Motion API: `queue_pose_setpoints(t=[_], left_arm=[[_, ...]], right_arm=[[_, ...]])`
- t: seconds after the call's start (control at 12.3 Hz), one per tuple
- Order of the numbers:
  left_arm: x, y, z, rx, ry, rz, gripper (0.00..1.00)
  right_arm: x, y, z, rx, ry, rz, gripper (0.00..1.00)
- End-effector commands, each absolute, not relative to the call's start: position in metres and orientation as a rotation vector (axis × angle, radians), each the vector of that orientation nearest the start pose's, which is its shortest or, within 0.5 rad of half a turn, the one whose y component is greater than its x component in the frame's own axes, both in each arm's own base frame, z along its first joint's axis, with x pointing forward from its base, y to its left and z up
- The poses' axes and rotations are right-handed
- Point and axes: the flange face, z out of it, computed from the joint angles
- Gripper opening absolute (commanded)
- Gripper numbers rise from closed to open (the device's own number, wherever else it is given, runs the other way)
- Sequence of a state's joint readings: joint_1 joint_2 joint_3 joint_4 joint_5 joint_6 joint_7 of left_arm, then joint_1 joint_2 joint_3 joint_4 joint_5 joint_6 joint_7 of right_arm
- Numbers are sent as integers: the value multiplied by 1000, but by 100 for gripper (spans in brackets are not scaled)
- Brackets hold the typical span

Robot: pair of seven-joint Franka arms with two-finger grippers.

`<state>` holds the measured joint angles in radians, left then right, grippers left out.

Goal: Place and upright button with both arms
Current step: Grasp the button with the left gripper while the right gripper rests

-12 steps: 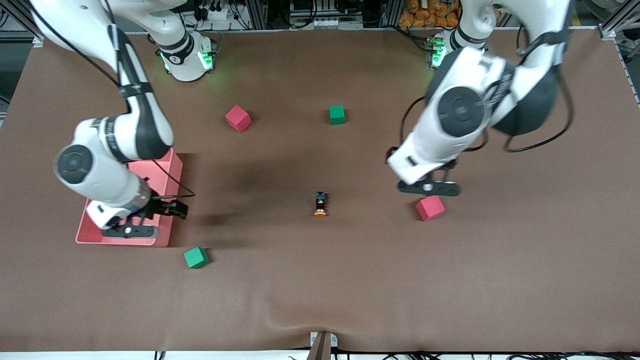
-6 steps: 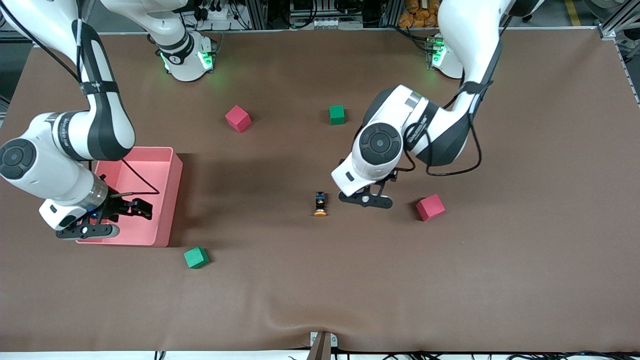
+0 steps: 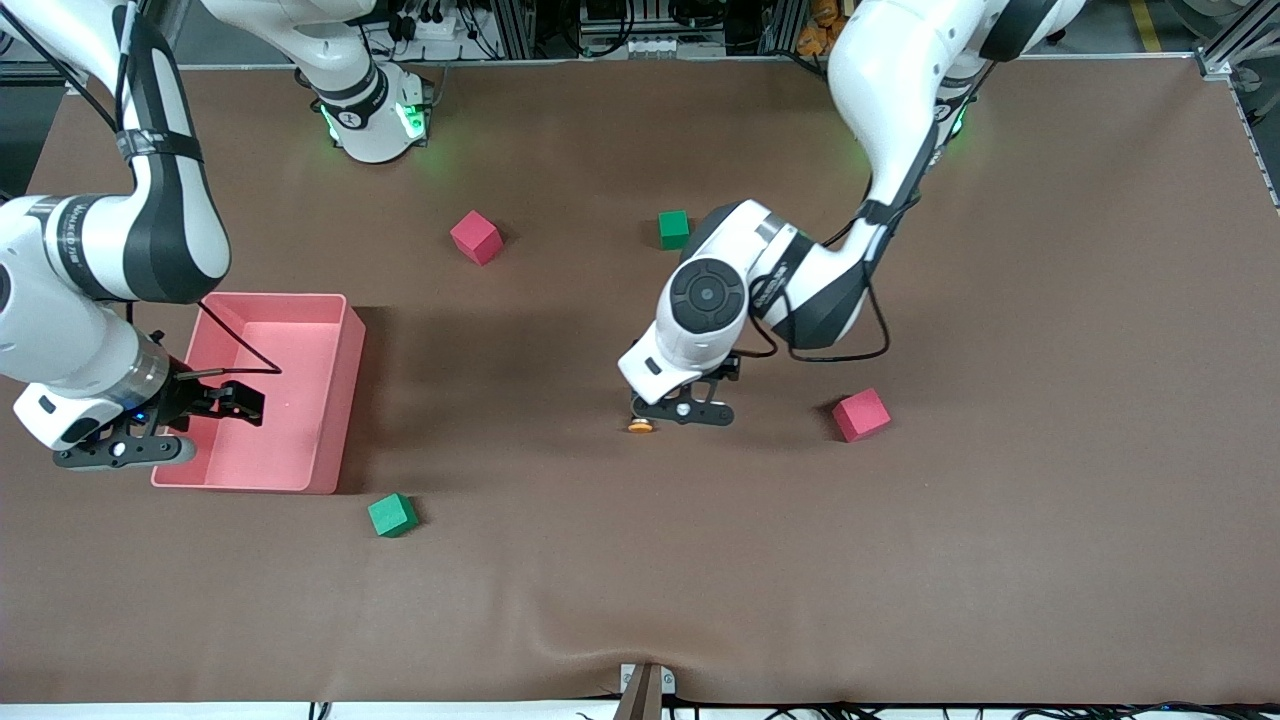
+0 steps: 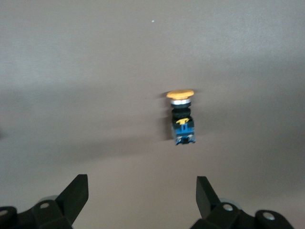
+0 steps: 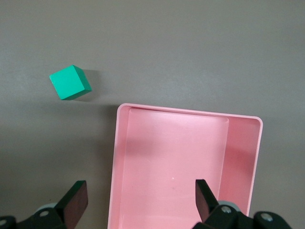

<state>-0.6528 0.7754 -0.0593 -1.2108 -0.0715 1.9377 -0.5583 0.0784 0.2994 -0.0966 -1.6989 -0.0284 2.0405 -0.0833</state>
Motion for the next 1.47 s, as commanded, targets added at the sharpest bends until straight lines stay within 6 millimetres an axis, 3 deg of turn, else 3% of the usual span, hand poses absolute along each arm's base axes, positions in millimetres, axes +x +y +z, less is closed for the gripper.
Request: queue_pose_setpoints(t=[0.0, 0.16, 0.33, 0.41, 0.65, 0.9, 1.06, 1.38], left_arm=[[573, -500, 295, -3228, 89, 107, 100], [577, -502, 267, -3237, 69, 77, 100], [562, -522, 244, -3235, 7, 55, 100], [559, -529, 242, -3239, -69, 13, 100], [559, -534, 216, -3263, -114, -41, 100], [561, -531, 214, -3259, -81, -35, 100], [565, -527, 214, -3262, -39, -44, 92], [563, -528, 204, -3255, -22, -32, 91]], right_arm=[[653, -15, 451, -3215, -141, -76, 100], [651, -37, 466, -3210, -82, -33, 100], [650, -34, 471, -3201, -78, 1, 100], [647, -35, 470, -3200, -77, 35, 100], [645, -33, 479, -3198, -79, 69, 100], [646, -34, 497, -3197, -73, 77, 100], [645, -37, 495, -3202, -73, 95, 100], [645, -34, 503, -3193, -68, 71, 100]])
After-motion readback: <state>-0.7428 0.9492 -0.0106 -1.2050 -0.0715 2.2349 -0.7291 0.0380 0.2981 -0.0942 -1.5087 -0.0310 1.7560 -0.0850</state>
